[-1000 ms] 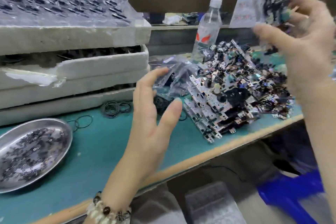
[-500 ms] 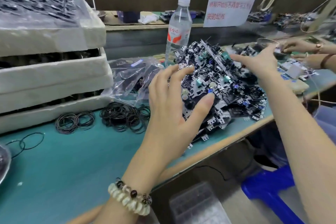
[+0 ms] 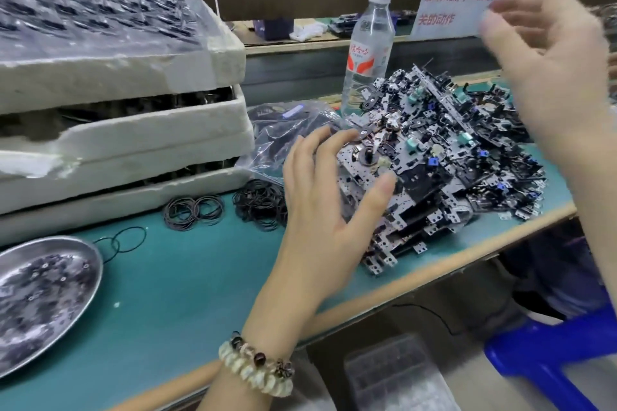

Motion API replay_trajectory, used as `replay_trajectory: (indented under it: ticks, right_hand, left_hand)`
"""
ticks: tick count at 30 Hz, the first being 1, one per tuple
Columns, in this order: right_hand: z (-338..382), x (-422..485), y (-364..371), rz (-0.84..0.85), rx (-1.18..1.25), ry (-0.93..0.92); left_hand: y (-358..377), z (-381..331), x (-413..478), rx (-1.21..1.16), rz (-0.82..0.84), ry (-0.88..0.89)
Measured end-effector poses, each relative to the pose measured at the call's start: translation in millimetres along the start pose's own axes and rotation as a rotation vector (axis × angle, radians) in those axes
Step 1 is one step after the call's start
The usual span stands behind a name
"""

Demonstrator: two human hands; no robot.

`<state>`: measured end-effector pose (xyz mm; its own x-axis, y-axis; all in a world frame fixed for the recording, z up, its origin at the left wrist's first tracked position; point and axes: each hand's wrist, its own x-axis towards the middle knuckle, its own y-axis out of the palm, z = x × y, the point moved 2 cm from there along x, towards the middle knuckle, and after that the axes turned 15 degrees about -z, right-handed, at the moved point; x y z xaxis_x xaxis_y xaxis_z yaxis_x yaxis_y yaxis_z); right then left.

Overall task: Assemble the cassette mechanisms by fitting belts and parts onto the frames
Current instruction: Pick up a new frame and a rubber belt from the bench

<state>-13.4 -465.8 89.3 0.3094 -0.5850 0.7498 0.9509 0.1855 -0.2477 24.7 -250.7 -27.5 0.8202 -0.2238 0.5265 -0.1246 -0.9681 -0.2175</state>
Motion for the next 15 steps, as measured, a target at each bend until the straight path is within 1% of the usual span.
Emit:
replay_trajectory:
  ticks: [3, 6, 7, 9, 10, 11, 12, 13, 15]
  right_hand:
    - [57, -54, 15, 0.159, 0.049, -0.227]
    - [88, -111, 33, 0.316, 0.072, -0.440]
    - [91, -128, 41, 0.388, 0.010, -0.527]
    - [89, -163, 60, 0.536, -0.253, -0.725]
    - [87, -177, 67, 0.583, -0.377, -0.793]
    - [84, -188, 73, 0.626, -0.467, -0.805]
    - [81, -196, 76, 0.675, -0.517, -0.789]
    - [78, -200, 79, 0.687, -0.544, -0.767]
    - [74, -206, 82, 0.642, -0.584, -0.776]
  left_hand:
    - [-31, 10, -5, 0.022, -0.083, -0.036]
    - [-67, 21, -13, 0.078, -0.179, -0.046]
    - [-80, 24, -17, 0.092, -0.206, -0.048]
    - [-106, 31, -26, 0.129, -0.248, -0.047]
    - [-118, 34, -31, 0.155, -0.261, -0.045]
    - [-130, 36, -36, 0.180, -0.268, -0.045]
    - [-141, 39, -41, 0.198, -0.274, -0.048]
    - [-151, 40, -45, 0.212, -0.279, -0.052]
    - [-169, 42, -54, 0.247, -0.282, -0.061]
